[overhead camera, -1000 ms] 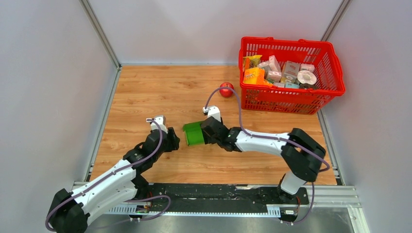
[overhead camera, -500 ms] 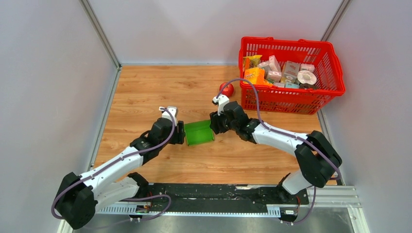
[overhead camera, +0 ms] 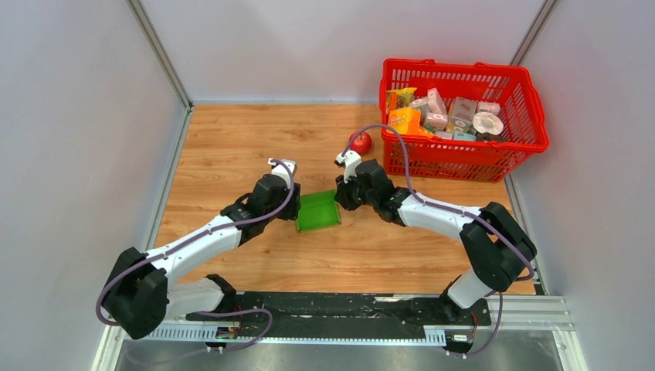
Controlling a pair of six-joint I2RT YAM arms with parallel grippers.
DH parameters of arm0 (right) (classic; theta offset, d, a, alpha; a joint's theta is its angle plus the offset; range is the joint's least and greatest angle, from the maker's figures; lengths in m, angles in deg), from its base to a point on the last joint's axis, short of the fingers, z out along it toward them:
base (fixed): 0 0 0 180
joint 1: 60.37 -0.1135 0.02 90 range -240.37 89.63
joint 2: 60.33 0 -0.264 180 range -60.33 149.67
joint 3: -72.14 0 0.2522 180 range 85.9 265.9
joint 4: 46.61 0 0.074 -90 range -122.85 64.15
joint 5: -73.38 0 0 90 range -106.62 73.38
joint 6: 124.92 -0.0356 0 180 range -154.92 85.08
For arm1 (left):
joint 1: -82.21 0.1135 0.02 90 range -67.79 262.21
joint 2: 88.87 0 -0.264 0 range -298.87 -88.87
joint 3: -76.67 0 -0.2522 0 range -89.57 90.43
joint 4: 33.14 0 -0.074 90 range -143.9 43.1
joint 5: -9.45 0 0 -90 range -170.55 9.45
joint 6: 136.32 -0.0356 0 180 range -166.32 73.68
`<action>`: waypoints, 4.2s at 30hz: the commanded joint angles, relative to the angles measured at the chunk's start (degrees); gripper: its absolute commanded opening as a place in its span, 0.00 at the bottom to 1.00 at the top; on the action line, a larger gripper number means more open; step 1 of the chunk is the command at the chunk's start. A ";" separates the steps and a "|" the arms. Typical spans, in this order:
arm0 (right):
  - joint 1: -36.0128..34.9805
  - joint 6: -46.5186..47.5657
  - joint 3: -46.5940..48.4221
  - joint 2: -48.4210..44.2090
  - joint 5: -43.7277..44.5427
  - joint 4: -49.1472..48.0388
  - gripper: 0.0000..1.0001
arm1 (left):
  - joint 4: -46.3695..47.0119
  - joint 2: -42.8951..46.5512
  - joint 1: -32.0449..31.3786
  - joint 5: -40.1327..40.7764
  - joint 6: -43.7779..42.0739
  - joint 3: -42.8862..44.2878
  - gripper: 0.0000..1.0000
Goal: Fold the paper box
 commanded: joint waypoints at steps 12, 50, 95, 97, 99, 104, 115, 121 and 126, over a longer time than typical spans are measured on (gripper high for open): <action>-3.72 -10.63 0.87 1.08 3.30 -3.99 0.00 | 1.86 -5.11 0.17 -1.92 3.74 4.21 0.24; -26.22 -24.87 -12.05 -5.76 44.81 -1.19 0.43 | 14.08 5.44 -6.69 8.72 8.23 -15.22 0.01; -3.11 -77.53 -10.82 2.76 -13.82 -17.00 0.48 | 3.79 7.81 -14.60 22.87 11.48 -12.06 0.12; -3.98 -76.29 -11.17 0.39 -12.25 -13.33 0.57 | 3.70 7.90 -14.60 22.96 11.48 -12.14 0.11; -5.04 -76.46 -11.52 -3.48 -9.36 -11.12 0.61 | 3.70 7.72 -14.60 23.04 11.74 -12.41 0.10; -6.36 -76.55 -7.22 -6.57 -4.61 -3.47 0.63 | 3.79 6.93 -14.60 23.31 12.01 -12.41 0.09; -6.36 -87.80 -2.47 -0.50 4.01 1.20 0.43 | 3.26 6.67 -14.60 23.57 13.06 -11.97 0.10; -6.36 -86.84 -1.41 1.52 4.37 1.91 0.32 | 3.88 8.59 -14.60 22.26 11.48 -12.49 0.23; -6.36 -85.34 -1.85 2.66 4.10 1.55 0.27 | 0.11 15.08 -14.51 16.65 11.74 -13.46 0.45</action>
